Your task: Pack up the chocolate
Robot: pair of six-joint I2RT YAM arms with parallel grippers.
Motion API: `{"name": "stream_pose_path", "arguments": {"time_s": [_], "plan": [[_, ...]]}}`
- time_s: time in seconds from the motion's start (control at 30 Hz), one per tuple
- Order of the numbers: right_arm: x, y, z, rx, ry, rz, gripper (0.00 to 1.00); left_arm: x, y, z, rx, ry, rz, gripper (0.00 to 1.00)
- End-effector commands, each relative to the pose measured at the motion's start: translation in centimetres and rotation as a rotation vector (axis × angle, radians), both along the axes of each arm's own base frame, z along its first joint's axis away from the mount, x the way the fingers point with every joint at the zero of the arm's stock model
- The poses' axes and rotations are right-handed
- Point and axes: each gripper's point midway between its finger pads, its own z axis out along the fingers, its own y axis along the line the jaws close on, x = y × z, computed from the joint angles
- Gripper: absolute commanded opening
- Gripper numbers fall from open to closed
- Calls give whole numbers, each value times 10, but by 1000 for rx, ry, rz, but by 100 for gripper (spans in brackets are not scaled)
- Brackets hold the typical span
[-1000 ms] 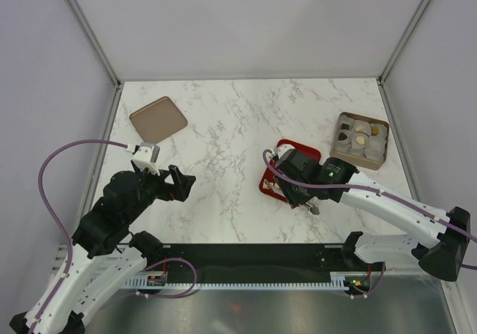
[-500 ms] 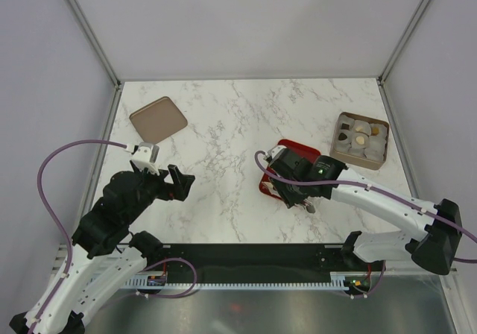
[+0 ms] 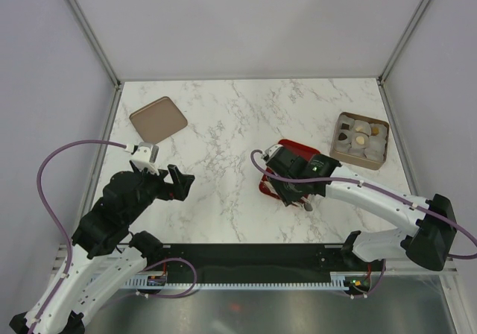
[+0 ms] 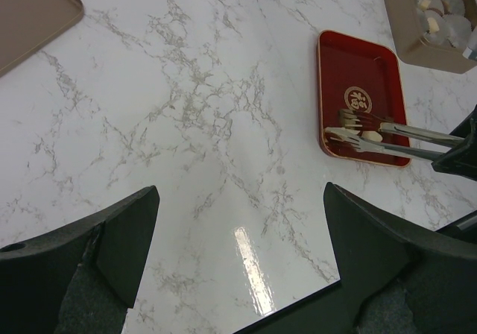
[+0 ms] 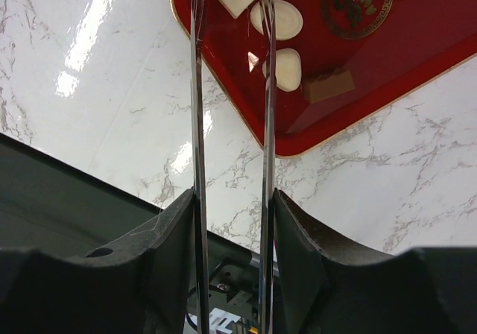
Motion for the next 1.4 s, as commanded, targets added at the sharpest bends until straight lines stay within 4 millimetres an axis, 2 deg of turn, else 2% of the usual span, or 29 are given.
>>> {"name": "stream_pose_path", "arguments": {"time_s": [0.0, 0.4, 0.6, 1.13, 1.23, 1.37], "plan": [[15, 1, 8, 21, -50, -22, 51, 0, 0, 4, -28, -6, 17, 100], [19, -11, -1, 23, -18, -78, 48, 0, 1, 5, -31, -8, 19, 100], [17, -4, 1, 57, -6, -67, 47, 0, 1, 5, -30, -11, 20, 100], [20, -8, -1, 28, -12, -88, 37, -1, 1, 4, -29, -8, 21, 100], [23, -9, 3, 31, -29, -103, 35, -1, 1, 5, -33, -11, 20, 100], [30, -6, 18, 62, -56, -117, 33, -1, 1, 5, -31, -9, 21, 100]]}}
